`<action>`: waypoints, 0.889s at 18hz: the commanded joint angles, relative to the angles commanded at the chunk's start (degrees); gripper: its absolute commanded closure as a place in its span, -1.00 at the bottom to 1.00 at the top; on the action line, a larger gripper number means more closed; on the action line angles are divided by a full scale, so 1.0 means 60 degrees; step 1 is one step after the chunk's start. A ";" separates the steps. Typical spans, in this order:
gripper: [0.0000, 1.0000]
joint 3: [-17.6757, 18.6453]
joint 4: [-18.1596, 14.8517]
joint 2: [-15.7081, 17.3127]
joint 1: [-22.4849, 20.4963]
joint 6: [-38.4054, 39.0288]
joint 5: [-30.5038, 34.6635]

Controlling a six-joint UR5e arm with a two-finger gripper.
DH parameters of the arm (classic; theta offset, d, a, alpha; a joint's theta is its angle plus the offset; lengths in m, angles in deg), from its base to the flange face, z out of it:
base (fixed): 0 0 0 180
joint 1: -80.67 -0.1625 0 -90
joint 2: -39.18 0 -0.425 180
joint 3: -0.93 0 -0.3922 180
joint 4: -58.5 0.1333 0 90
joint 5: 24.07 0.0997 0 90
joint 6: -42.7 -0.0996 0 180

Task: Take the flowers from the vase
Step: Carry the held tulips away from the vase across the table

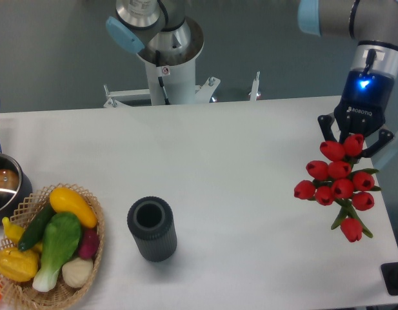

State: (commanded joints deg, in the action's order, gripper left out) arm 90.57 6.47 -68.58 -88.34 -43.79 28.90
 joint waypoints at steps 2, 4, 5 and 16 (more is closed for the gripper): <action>1.00 0.0351 -0.0203 0.0248 0.0072 0.0014 0.1068; 1.00 0.0966 -0.0672 0.0673 0.0233 0.0000 0.2867; 1.00 0.1157 -0.0717 0.0674 0.0408 0.0000 0.3659; 1.00 -0.0349 -0.1742 -0.0233 0.0775 0.0175 0.5350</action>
